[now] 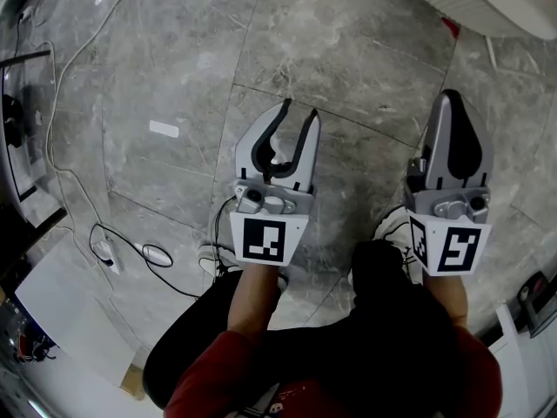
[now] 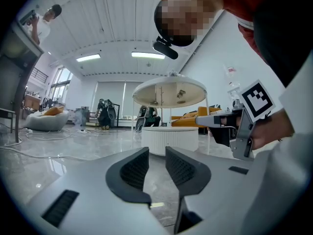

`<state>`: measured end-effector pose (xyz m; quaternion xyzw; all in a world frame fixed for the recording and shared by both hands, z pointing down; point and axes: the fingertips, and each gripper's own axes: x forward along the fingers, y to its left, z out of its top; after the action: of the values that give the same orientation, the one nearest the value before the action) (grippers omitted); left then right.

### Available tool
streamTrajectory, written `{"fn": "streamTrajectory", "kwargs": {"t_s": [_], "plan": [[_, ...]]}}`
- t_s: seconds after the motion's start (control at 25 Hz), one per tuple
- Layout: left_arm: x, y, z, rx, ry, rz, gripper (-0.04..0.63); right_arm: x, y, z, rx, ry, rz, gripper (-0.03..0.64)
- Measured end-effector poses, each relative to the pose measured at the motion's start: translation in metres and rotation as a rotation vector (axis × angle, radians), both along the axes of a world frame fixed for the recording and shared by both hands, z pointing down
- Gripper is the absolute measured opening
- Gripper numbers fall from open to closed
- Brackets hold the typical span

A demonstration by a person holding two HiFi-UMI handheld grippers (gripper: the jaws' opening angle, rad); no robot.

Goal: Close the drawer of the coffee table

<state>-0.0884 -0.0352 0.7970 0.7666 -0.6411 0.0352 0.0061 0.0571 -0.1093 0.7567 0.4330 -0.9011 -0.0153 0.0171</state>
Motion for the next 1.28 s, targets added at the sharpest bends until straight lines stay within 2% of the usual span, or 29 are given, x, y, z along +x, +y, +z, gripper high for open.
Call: {"fn": "streamTrajectory", "kwargs": {"t_s": [0.24, 0.68, 0.84, 0.92, 1.0, 1.16, 1.28], "plan": [[-0.002, -0.008, -0.007, 0.013, -0.02, -0.01, 0.018, -0.002, 0.0, 0.0, 0.001, 0.0, -0.005, 0.023], [-0.007, -0.012, -0.002, -0.005, -0.021, -0.014, 0.014, -0.004, -0.002, 0.005, -0.006, 0.014, -0.002, 0.023], [-0.015, -0.02, -0.014, 0.024, -0.064, -0.023, 0.014, -0.004, -0.007, 0.002, 0.007, 0.022, 0.008, 0.023], [-0.022, -0.027, -0.028, 0.051, -0.127, -0.008, 0.014, -0.007, -0.011, -0.004, 0.017, 0.017, 0.018, 0.023], [-0.027, -0.033, -0.05, 0.072, -0.151, 0.017, 0.014, -0.008, -0.015, -0.016, 0.013, 0.022, 0.033, 0.023], [-0.032, -0.039, -0.112, 0.061, -0.127, 0.054, 0.014, -0.018, -0.011, -0.065, -0.003, 0.081, 0.029, 0.023], [-0.032, -0.036, -0.179, 0.031, -0.105, 0.051, 0.014, -0.02, 0.002, -0.126, -0.031, 0.111, 0.017, 0.023]]}}
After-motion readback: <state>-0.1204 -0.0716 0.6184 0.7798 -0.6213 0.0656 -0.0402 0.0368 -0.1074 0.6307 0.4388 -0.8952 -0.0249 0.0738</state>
